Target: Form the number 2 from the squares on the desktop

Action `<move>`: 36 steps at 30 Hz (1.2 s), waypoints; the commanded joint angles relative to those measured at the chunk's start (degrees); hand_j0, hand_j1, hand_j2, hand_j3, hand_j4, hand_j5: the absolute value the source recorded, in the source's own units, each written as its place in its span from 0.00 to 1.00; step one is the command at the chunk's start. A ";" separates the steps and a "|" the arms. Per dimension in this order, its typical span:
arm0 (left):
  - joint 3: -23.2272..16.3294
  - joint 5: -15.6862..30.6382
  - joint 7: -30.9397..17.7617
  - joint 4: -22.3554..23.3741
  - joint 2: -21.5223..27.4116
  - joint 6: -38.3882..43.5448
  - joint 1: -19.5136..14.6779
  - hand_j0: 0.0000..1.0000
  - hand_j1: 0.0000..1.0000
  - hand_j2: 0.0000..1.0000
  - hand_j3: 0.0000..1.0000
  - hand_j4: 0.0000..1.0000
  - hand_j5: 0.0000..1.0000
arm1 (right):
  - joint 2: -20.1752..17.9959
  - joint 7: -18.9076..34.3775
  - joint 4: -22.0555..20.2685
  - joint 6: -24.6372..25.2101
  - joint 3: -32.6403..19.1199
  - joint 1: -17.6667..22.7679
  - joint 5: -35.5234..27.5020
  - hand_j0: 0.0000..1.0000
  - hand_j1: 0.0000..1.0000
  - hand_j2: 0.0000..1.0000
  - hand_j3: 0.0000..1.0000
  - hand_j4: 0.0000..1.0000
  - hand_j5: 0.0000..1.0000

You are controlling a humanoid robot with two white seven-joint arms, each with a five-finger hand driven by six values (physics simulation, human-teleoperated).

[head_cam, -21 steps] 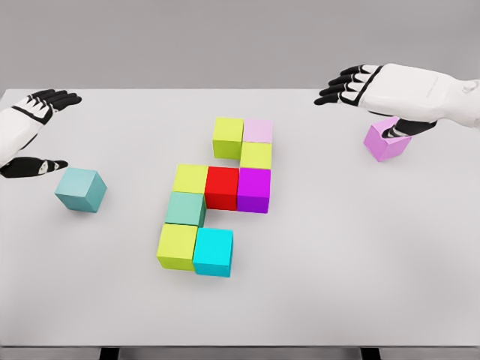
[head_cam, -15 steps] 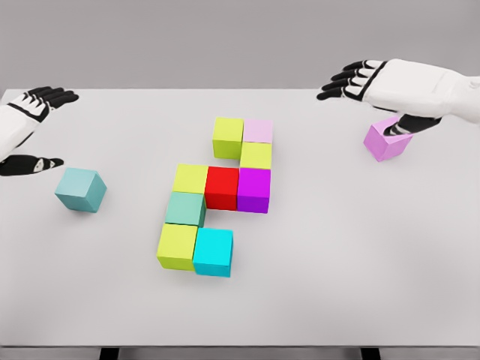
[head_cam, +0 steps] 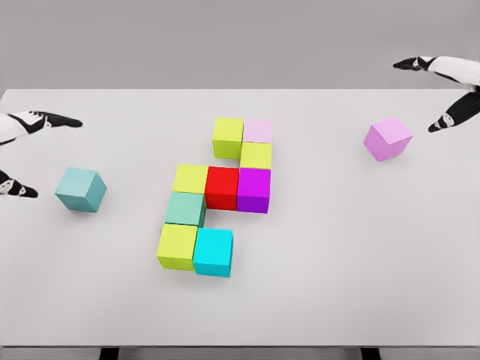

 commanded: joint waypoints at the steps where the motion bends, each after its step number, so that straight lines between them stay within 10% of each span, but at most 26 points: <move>1: -1.76 1.26 -0.27 -1.00 1.13 13.79 0.00 1.00 1.00 1.00 1.00 1.00 1.00 | 0.39 -0.02 2.74 0.28 2.40 0.00 0.02 1.00 1.00 1.00 1.00 1.00 1.00; 7: -2.21 -4.63 -0.27 -1.00 -0.36 16.00 -1.32 1.00 1.00 1.00 1.00 1.00 1.00 | 3.02 -0.02 3.62 -0.68 6.62 -2.28 8.81 1.00 1.00 1.00 1.00 1.00 1.00; 12: -6.33 -19.83 -0.27 -0.38 -12.23 16.00 -8.17 1.00 1.00 1.00 1.00 1.00 1.00 | 7.15 -0.02 9.15 -4.90 11.37 -5.01 14.09 1.00 1.00 1.00 1.00 1.00 1.00; 20: -10.20 -16.93 -0.27 -1.00 -5.46 15.73 -9.84 1.00 1.00 1.00 1.00 1.00 1.00 | 9.26 -0.02 12.59 -7.28 12.86 -5.89 14.17 1.00 1.00 1.00 1.00 1.00 1.00; 36: -17.15 -30.12 -0.27 -0.47 -10.91 21.80 -10.02 1.00 1.00 1.00 1.00 1.00 1.00 | 14.18 -0.02 21.46 -10.70 16.12 -8.96 19.18 1.00 1.00 1.00 1.00 1.00 1.00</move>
